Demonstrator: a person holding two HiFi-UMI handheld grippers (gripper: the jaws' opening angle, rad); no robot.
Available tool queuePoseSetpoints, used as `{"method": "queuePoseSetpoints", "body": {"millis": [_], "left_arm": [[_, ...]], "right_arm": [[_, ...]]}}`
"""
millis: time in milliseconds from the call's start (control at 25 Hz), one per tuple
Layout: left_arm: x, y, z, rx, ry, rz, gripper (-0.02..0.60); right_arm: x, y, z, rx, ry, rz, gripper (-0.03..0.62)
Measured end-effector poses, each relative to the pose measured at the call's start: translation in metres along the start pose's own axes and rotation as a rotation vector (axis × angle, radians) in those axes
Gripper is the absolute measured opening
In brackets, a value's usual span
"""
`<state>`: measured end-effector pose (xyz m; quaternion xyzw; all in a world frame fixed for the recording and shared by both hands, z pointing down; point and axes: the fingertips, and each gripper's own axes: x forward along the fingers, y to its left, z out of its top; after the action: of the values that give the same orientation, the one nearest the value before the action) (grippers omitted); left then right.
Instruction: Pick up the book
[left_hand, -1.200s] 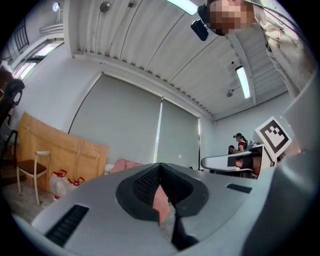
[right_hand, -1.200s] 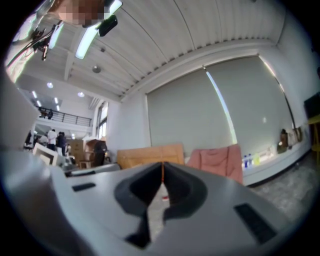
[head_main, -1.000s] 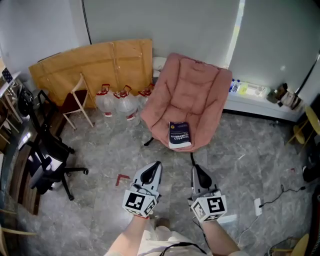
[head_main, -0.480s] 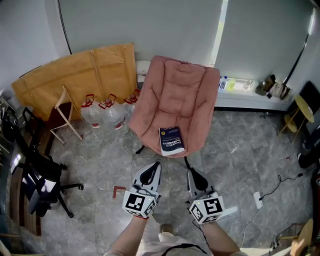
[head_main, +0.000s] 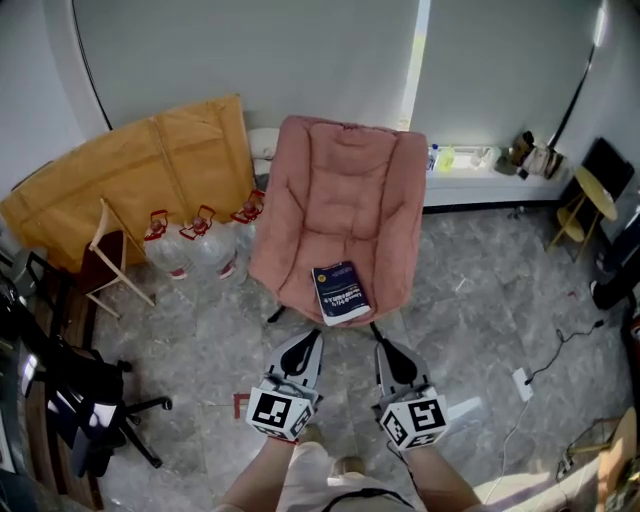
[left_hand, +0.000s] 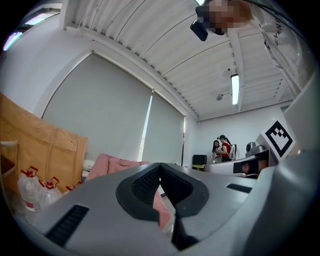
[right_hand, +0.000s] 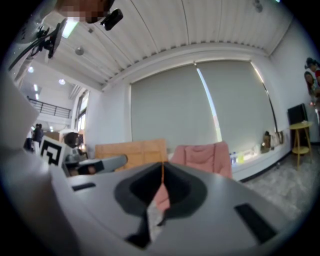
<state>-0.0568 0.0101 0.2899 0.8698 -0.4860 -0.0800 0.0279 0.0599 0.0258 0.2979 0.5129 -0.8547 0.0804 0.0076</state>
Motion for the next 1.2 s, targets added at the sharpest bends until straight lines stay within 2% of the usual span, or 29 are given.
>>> {"method": "queuePoseSetpoints", "body": {"millis": [520,880,1200], "left_arm": [[0.015,0.047,-0.005,-0.015,0.019,-0.090,0.008],[0.028,0.057,-0.027,-0.041,0.034,-0.109,0.008],[0.048,0.071,-0.058,-0.051,0.041,-0.088,0.008]], "right_arm": [[0.041,0.016,-0.010,0.012,-0.008,-0.090,0.012],[0.055,0.003,-0.038,0.047,0.049,-0.125,0.012],[0.081,-0.006,-0.070,0.081,0.099,-0.095,0.012]]}}
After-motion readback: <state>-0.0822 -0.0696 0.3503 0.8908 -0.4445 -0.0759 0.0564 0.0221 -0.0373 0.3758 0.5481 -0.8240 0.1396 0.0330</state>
